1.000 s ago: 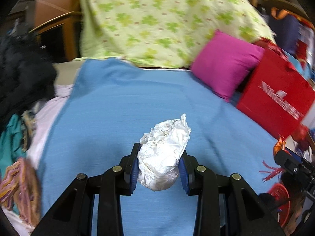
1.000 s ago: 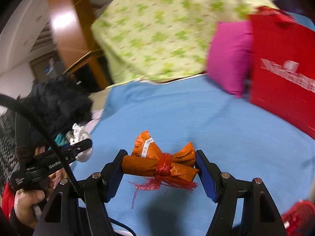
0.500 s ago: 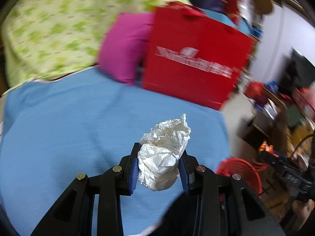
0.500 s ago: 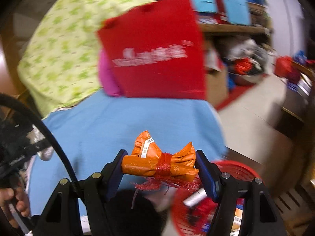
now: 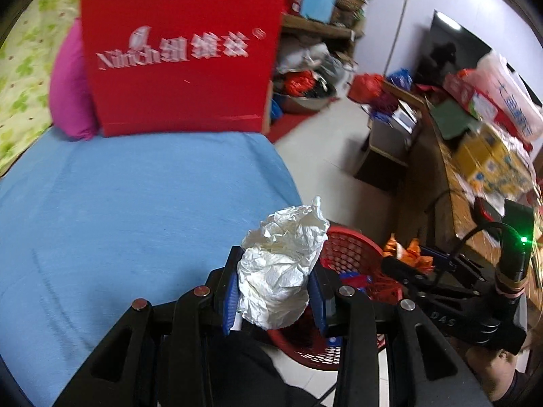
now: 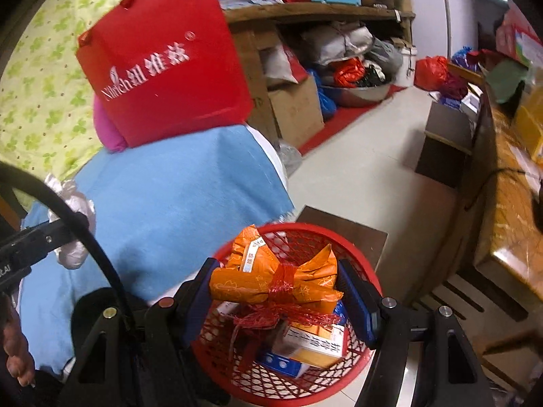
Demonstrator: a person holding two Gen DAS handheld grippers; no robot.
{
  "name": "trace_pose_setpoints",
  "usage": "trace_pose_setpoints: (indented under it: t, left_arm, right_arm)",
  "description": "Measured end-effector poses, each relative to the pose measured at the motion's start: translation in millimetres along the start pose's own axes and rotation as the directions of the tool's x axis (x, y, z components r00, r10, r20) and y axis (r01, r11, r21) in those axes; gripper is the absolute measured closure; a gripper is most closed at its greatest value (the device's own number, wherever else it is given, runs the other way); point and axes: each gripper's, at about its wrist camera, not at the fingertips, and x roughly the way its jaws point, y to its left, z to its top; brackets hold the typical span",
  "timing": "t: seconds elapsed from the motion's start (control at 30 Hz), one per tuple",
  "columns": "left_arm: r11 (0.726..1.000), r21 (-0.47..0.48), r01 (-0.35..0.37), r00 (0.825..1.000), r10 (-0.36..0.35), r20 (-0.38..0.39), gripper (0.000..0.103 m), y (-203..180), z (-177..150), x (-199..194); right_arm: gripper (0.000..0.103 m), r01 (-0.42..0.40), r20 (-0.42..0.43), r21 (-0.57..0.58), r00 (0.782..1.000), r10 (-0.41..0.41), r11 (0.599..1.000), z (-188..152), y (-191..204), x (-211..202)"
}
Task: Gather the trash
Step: 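Lift both held items and carry them toward the red wastebasket, then open right tool to drop the candy while left tool drops the tissue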
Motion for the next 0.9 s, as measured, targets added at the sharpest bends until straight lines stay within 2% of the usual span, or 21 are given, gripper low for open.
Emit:
trace_pose_setpoints:
  t: [0.43, 0.9]
  left_arm:
    - [1.000, 0.026, 0.011, 0.996, -0.009, -0.085, 0.066, -29.6, 4.5, 45.9]
    - [0.999, 0.028, 0.018, 0.992, -0.014, -0.126, 0.066, -33.8, -1.1, 64.4]
  right_arm:
    - [0.031, 0.033, -0.052, 0.004, 0.998, -0.032, 0.999, -8.3, -16.7, 23.1]
    - [0.030, 0.047, -0.066, 0.011, 0.997, -0.046, 0.999, -10.8, -21.2, 26.2]
